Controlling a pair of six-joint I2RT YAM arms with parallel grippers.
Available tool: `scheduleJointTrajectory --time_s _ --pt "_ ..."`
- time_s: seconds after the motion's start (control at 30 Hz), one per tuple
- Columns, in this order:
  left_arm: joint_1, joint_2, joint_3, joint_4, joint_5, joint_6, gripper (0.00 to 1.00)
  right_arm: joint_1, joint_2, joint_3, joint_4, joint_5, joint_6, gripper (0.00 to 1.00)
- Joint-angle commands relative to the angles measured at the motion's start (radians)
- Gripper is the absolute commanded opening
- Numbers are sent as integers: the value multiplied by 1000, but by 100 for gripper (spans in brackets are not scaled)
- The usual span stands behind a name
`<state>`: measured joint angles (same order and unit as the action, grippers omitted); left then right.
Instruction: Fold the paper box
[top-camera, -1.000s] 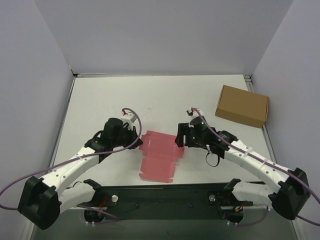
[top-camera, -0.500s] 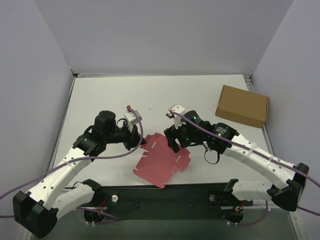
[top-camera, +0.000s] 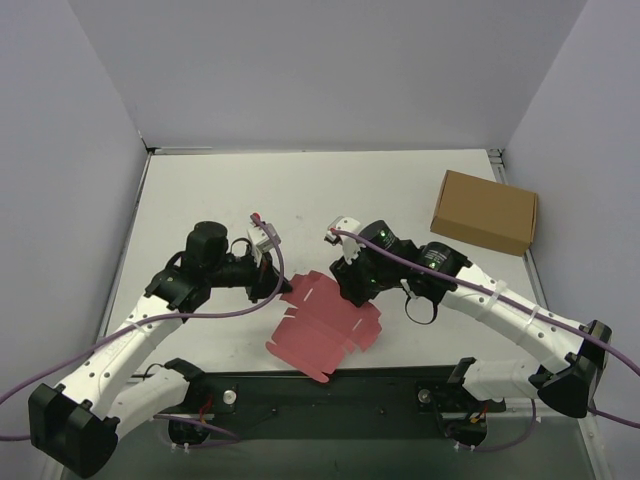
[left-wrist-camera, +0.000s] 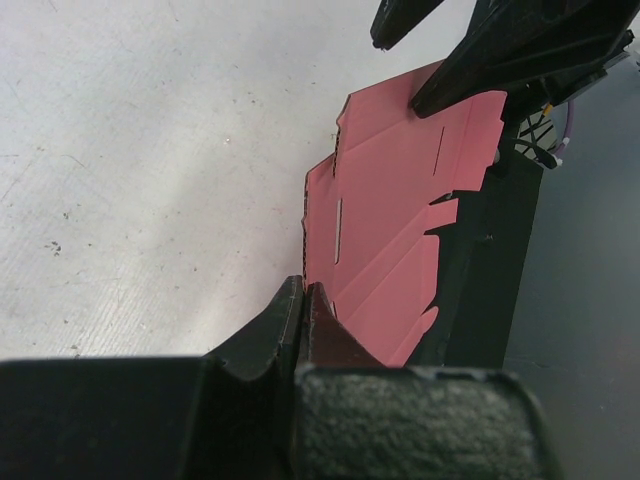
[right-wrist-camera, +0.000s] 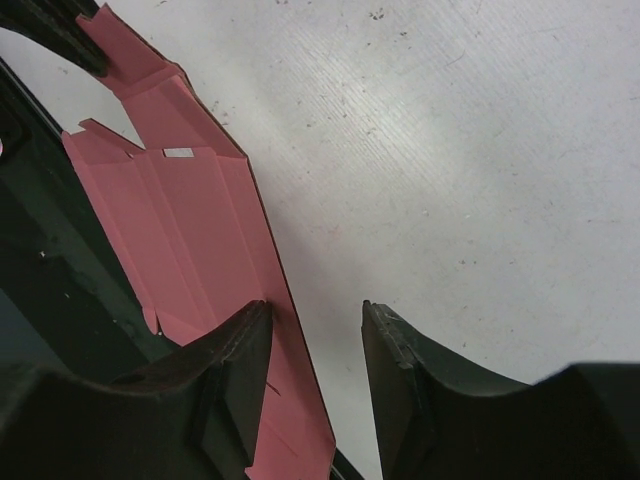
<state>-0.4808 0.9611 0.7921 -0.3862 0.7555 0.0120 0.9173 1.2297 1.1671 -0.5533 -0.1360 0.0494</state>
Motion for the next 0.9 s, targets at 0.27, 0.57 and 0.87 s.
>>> scheduleJointTrajectory --time_s 0.27,0.57,0.87 --pt "11 -13 -4 63 27 5 0 3 16 34 -10 -54 1 8" --pt "8 4 -4 98 -85 -105 9 5 68 22 4 100 53 0" --pt "8 -50 -10 35 -582 -276 86 -17 132 -7 -4 325 79 0"
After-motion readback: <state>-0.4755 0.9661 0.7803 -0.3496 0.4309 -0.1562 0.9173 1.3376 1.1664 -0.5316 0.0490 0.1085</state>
